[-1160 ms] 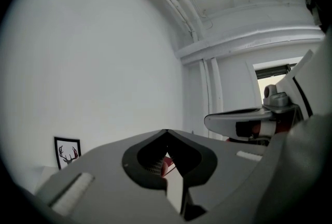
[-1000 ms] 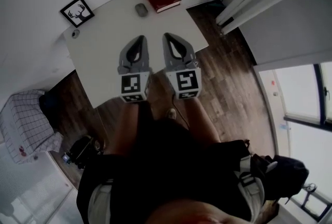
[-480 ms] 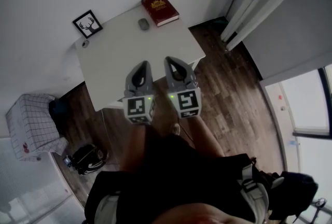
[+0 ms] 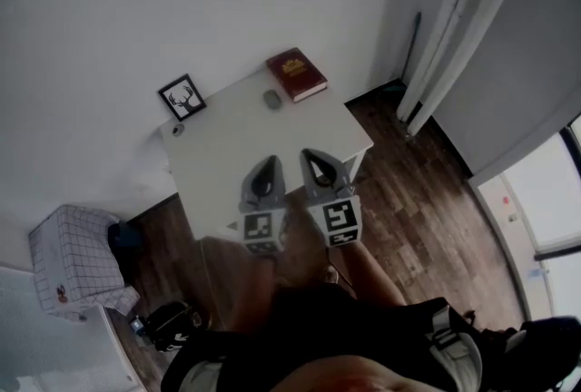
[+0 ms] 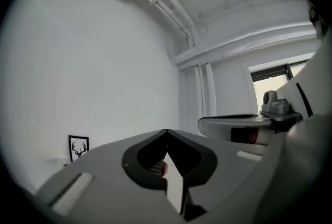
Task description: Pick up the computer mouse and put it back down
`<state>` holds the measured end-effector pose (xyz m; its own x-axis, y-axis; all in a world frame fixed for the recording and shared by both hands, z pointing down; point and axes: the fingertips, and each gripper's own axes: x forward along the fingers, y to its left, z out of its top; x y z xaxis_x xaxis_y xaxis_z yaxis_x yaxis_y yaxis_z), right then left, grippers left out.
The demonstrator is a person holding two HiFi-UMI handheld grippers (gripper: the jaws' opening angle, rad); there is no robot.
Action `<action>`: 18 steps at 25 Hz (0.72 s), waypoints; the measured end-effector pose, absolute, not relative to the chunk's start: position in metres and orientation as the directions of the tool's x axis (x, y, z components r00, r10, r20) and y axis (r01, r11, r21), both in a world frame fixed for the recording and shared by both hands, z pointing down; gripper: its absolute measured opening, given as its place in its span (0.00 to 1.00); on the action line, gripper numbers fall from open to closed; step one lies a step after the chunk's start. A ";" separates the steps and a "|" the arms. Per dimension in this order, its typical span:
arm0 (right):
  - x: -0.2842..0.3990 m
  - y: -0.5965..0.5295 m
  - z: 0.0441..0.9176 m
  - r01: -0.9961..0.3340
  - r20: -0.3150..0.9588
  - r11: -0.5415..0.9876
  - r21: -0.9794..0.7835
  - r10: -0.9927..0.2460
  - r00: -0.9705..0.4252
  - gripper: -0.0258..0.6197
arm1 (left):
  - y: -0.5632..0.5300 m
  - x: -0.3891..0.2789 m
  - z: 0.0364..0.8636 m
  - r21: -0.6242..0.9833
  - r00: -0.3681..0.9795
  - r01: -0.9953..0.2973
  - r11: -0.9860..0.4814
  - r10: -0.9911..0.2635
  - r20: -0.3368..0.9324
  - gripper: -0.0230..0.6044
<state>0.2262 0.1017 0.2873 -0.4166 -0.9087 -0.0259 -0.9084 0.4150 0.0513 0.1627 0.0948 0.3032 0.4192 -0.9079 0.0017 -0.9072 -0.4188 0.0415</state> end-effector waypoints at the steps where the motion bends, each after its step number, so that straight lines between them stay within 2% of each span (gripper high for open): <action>1: 0.223 0.103 0.285 -0.909 -0.032 0.413 0.050 -0.909 -0.415 0.06 | 0.095 0.161 0.302 0.042 0.424 -0.905 -0.424 -0.906 -0.001 0.04; 18: 0.208 0.106 0.275 -0.933 -0.053 0.353 0.064 -0.933 -0.357 0.06 | 0.097 0.145 0.287 0.042 0.472 -0.880 -0.473 -0.881 -0.031 0.04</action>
<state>0.2076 0.1056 0.2748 -0.3569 -0.9326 -0.0530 -0.9332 0.3535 0.0644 0.1450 0.0965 0.2870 0.4724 -0.8809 -0.0305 -0.8799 -0.4733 0.0416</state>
